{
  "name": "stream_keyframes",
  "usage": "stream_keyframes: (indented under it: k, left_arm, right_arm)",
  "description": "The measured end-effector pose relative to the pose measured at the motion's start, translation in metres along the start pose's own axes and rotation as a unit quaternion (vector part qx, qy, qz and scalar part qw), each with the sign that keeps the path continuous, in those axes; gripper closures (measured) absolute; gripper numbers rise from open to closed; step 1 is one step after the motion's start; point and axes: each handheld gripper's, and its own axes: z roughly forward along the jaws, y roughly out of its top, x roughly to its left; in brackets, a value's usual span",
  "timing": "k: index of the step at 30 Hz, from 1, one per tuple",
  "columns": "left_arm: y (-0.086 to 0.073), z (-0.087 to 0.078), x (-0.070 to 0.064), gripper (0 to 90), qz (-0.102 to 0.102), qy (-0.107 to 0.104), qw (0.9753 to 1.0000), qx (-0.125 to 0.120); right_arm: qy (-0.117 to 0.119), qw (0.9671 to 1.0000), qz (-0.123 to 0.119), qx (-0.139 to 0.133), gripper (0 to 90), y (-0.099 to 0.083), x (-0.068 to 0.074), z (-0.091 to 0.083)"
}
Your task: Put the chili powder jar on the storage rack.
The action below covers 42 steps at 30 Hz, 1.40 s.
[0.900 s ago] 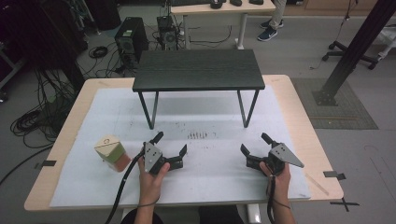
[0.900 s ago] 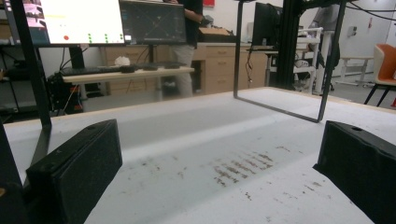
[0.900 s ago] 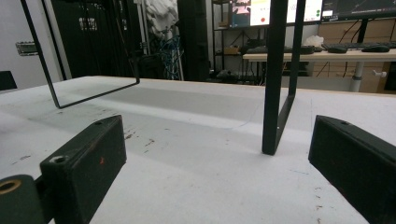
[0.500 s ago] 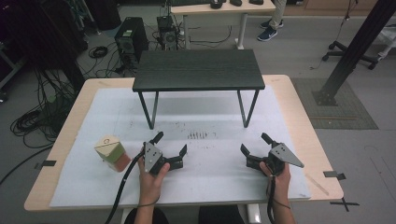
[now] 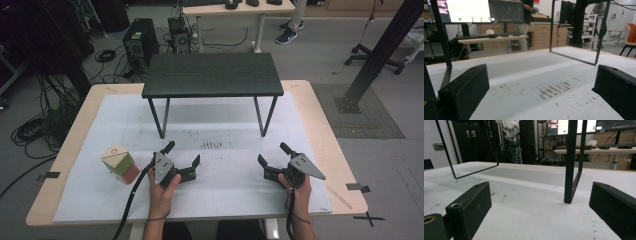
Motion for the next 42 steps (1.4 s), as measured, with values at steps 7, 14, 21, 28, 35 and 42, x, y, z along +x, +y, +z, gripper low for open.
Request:
stream_keyframes:
  k: [7,14,21,28,35,42]
  left_arm:
    - [0.000,0.000,0.000,0.2,0.000,0.001,1.0000,0.003]
    - [0.000,-0.006,-0.003,0.4,0.003,0.006,1.0000,0.005]
    - [0.000,-0.014,-0.006,0.3,0.004,0.009,0.9999,0.005]
    - [0.000,-0.022,-0.009,0.4,0.002,0.010,0.9999,0.005]
    - [0.000,-0.032,-0.011,0.4,0.003,0.015,0.9999,0.003]
    - [0.000,-0.043,-0.013,0.4,0.000,0.020,0.9998,-0.001]
  right_arm:
    - [0.001,1.0000,0.001,0.001,4.2,0.000,0.000,0.000]
    - [0.002,1.0000,0.002,0.000,4.2,0.000,0.000,0.000]
    - [0.002,1.0000,0.001,-0.003,4.2,0.000,0.000,0.000]
    - [0.002,1.0000,0.001,-0.003,4.2,0.000,0.000,0.000]
    - [0.002,1.0000,0.001,-0.003,4.2,0.000,0.000,-0.001]
    - [0.002,1.0000,0.000,-0.003,4.2,0.000,0.000,-0.001]
